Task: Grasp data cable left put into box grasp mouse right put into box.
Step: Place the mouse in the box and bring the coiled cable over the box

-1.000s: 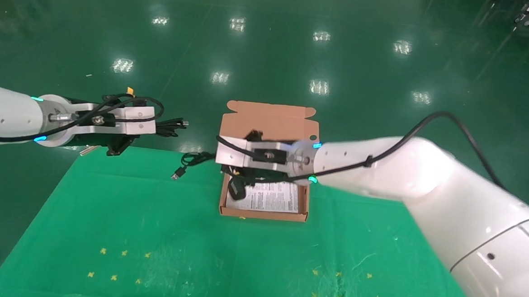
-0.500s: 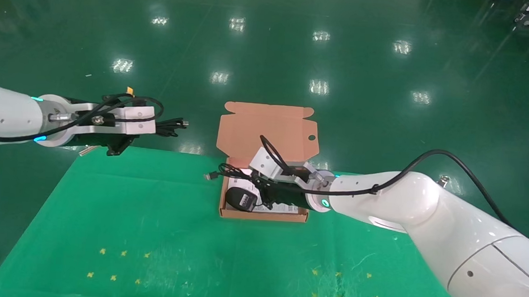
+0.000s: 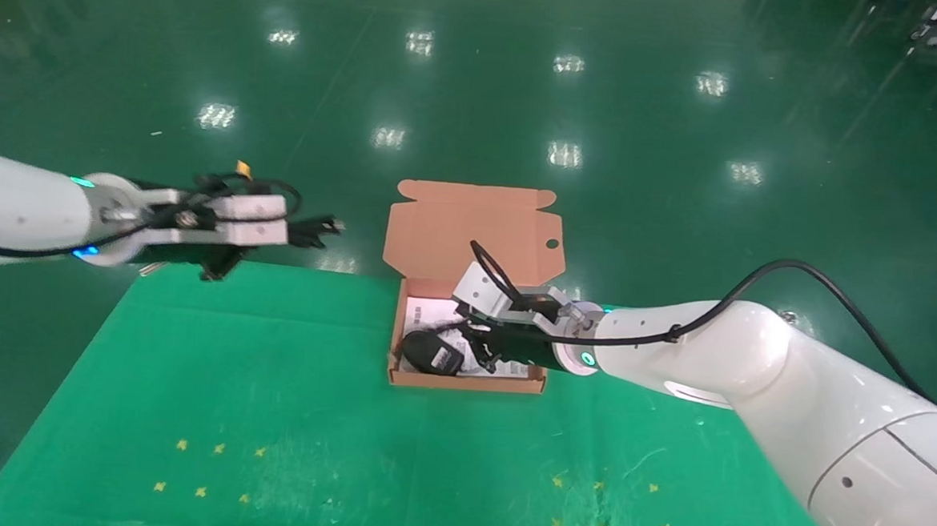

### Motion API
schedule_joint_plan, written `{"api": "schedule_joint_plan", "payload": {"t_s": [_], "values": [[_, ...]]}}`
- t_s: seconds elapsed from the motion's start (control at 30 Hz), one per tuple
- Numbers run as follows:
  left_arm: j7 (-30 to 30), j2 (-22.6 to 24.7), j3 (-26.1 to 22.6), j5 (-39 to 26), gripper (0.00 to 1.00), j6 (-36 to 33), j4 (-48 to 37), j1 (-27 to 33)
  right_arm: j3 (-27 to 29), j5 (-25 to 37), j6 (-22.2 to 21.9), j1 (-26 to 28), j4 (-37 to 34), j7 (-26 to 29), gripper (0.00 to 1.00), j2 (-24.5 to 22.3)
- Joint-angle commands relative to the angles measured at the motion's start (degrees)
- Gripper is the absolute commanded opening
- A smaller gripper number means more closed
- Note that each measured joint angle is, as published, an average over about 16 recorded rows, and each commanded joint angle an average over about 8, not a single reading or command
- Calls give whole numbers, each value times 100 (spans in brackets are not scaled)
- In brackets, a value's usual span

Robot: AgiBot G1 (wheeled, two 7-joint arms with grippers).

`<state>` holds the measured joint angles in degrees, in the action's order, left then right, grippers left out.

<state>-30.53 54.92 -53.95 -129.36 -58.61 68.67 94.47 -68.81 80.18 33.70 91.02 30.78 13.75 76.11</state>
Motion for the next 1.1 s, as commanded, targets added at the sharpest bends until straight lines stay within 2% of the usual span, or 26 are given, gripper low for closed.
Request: {"api": "schedule_joint_plan", "payload": {"t_s": [0.03, 0.2, 0.37, 0.77, 0.93, 1.1], "values": [[34, 65, -14, 18, 0, 48, -45, -22, -24, -3, 0, 18, 48, 46, 100, -42], [447, 408, -78, 215, 0, 385, -458, -110, 18, 0, -24, 121, 218, -14, 100, -323], [1040, 874, -147, 505, 0, 893, -1012, -278, 104, 2, -79, 243, 463, -125, 100, -822], [2973, 2143, -181, 1538, 0, 2074, -2951, -475, 134, 181, -61, 392, 1518, 43, 100, -2143], [3747, 2325, -260, 2215, 0, 2307, -3245, -506, 23, 423, 3, 459, 1952, 341, 100, -2533], [4316, 2351, -462, 2901, 0, 2401, -3292, -513, -90, 674, -6, 504, 2233, 698, 100, -2684]]}}
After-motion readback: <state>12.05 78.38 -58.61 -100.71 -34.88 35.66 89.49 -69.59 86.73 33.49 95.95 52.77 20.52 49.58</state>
